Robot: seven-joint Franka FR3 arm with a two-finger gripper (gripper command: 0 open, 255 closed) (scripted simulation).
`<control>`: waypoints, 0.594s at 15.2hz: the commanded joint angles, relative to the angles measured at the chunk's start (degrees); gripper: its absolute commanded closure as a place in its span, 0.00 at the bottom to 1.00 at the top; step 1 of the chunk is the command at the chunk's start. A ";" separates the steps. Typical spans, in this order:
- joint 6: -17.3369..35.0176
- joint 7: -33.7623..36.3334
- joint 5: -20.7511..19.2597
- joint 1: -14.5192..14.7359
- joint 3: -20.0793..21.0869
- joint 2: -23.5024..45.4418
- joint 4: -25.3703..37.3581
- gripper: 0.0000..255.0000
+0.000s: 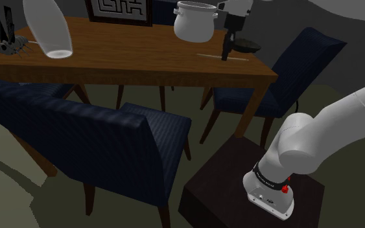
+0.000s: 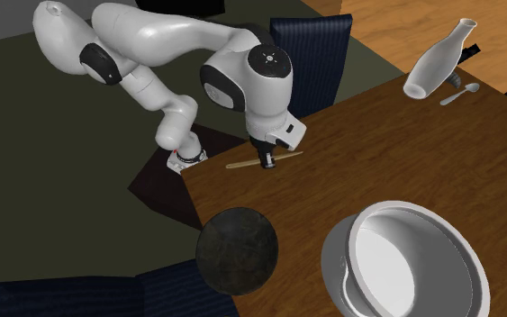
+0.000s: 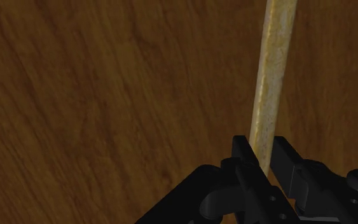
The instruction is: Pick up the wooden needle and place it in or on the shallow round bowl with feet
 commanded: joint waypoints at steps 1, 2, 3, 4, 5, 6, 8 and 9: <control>-1.56 0.06 0.12 0.09 0.13 0.21 1.71 1.00; -2.32 0.04 0.20 0.14 0.14 0.42 2.67 1.00; -3.08 0.02 0.29 0.19 0.16 0.65 3.65 1.00; -3.85 -0.01 0.37 0.25 0.17 0.89 4.65 1.00; -4.61 -0.04 0.46 0.30 0.17 1.15 5.66 1.00; -5.38 -0.07 0.55 0.35 0.17 1.42 6.69 1.00; -6.93 -0.14 0.74 0.46 0.15 2.01 8.79 1.00; -7.70 -0.18 0.84 0.51 0.14 2.32 9.87 1.00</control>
